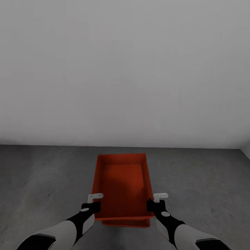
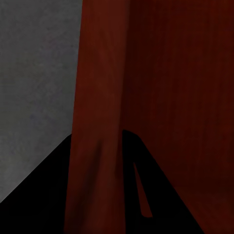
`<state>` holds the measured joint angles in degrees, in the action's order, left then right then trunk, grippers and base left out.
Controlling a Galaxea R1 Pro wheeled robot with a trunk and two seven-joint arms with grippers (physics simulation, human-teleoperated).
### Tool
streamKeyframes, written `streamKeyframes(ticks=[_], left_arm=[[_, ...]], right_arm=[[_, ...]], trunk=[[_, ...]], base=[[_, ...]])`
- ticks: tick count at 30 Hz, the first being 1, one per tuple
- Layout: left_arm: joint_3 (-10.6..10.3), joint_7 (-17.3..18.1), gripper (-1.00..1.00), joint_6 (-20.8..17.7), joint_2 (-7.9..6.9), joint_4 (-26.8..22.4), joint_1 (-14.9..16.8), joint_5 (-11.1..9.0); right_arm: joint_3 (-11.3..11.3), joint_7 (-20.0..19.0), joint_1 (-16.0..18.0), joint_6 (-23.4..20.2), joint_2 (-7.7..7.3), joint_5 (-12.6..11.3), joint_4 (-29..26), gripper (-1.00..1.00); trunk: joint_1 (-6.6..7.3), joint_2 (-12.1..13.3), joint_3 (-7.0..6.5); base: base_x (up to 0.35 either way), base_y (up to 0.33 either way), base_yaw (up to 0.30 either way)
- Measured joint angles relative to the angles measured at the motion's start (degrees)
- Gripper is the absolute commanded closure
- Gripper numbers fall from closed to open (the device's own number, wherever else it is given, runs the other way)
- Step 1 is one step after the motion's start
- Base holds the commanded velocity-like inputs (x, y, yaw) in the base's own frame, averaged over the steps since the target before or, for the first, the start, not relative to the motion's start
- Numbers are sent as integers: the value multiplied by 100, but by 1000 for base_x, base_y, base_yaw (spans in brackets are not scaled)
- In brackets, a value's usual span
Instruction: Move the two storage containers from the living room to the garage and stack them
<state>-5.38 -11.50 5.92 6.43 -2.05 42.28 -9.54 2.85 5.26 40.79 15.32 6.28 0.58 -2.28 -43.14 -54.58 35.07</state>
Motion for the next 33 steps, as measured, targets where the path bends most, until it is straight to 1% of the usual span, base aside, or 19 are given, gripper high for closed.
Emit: streamKeyframes(ticks=[5, 14, 33], left_arm=[[0, 1, 100, 0, -1, 1, 0, 0], [0, 1, 100, -3, -4, 0, 0, 2], [0, 1, 100, -5, -6, 0, 0, 3]], right_arm=[[3, 1, 0, -1, 1, -3, 0, 100], [13, 9, 0, -1, 5, -11, 0, 100], [17, 11, 0, -2, 8, -17, 1, 100]], trunk=[[0, 0, 0], [0, 0, 0], [0, 0, 0]], base=[[0, 0, -35], [0, 0, -159], [0, 0, -6]])
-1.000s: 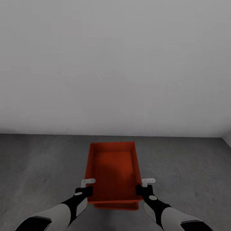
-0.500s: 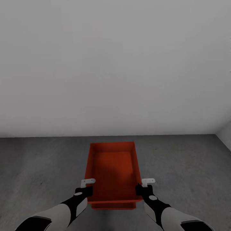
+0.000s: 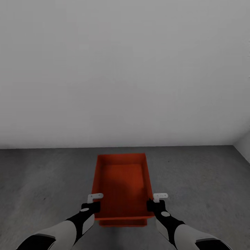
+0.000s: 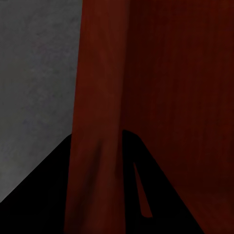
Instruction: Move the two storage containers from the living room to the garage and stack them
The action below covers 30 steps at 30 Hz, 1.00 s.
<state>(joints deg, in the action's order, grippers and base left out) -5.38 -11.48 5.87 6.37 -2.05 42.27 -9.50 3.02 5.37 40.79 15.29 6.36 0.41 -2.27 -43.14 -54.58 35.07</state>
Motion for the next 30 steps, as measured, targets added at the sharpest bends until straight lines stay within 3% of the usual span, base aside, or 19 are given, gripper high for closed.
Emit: streamKeyframes(ticks=[30], left_arm=[[0, -1, 100, 0, 1, 0, 0, 0]], right_arm=[[-1, -3, 0, -1, -1, -1, 0, 100]], trunk=[[0, 0, 0]], base=[[0, 0, -41]])
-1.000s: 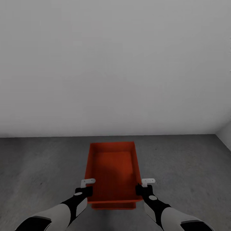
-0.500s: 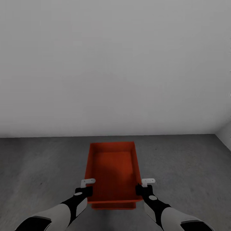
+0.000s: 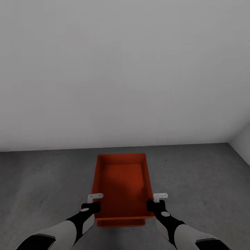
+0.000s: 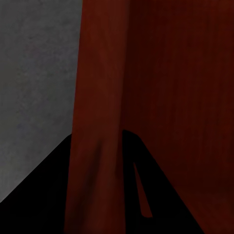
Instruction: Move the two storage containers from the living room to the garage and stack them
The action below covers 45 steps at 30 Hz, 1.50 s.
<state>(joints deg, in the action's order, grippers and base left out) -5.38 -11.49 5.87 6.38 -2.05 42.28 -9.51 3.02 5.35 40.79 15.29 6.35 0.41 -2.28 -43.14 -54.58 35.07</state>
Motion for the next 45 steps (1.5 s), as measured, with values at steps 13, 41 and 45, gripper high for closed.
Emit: streamKeyframes(ticks=[13, 41, 45], left_arm=[[1, 0, 100, -1, -1, 0, 0, 1], [1, -2, 100, -10, -1, 0, 0, 1], [1, -2, 100, -10, -1, 0, 0, 1]], right_arm=[[1, 3, 0, -1, 1, 0, 0, 100], [-1, 1, 0, -11, 1, 1, 0, 100], [-1, 1, 0, -10, 2, 1, 0, 100]], trunk=[[0, 0, 0], [0, 0, 0], [0, 0, 0]], base=[[0, 0, 0], [28, 33, 0], [0, 0, 0]])
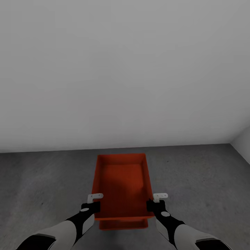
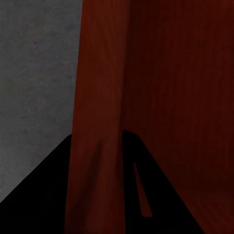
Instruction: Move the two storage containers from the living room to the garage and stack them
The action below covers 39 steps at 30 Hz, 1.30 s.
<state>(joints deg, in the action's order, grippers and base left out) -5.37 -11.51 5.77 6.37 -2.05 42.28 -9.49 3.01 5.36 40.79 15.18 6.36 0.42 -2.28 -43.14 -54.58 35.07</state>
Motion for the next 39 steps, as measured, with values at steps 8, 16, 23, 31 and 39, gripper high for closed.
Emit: streamKeyframes(ticks=[8, 16, 23, 31, 39], left_arm=[[0, 0, 100, 0, 0, 0, 0, 0], [0, 0, 100, 0, 0, 0, 0, 0], [0, 0, 100, 0, 0, 0, 0, 0], [-4, 0, 100, -6, 0, 0, 0, -6], [-8, 0, 100, -2, 0, 0, 0, -10]], right_arm=[[0, 0, 0, 0, 0, 0, 0, 100], [0, 0, 0, 0, 0, 0, 0, 100], [0, 0, 0, 0, 0, 0, 0, 100], [-1, -1, 0, -7, 0, 1, 0, 100], [0, -1, 0, -2, 0, 0, 0, 100]], trunk=[[0, 0, 0], [0, 0, 0], [0, 0, 0], [0, 0, 0], [0, 0, 0]], base=[[0, 0, 0], [0, 0, 0], [0, 0, 0], [0, 0, 0], [0, 0, 0]])
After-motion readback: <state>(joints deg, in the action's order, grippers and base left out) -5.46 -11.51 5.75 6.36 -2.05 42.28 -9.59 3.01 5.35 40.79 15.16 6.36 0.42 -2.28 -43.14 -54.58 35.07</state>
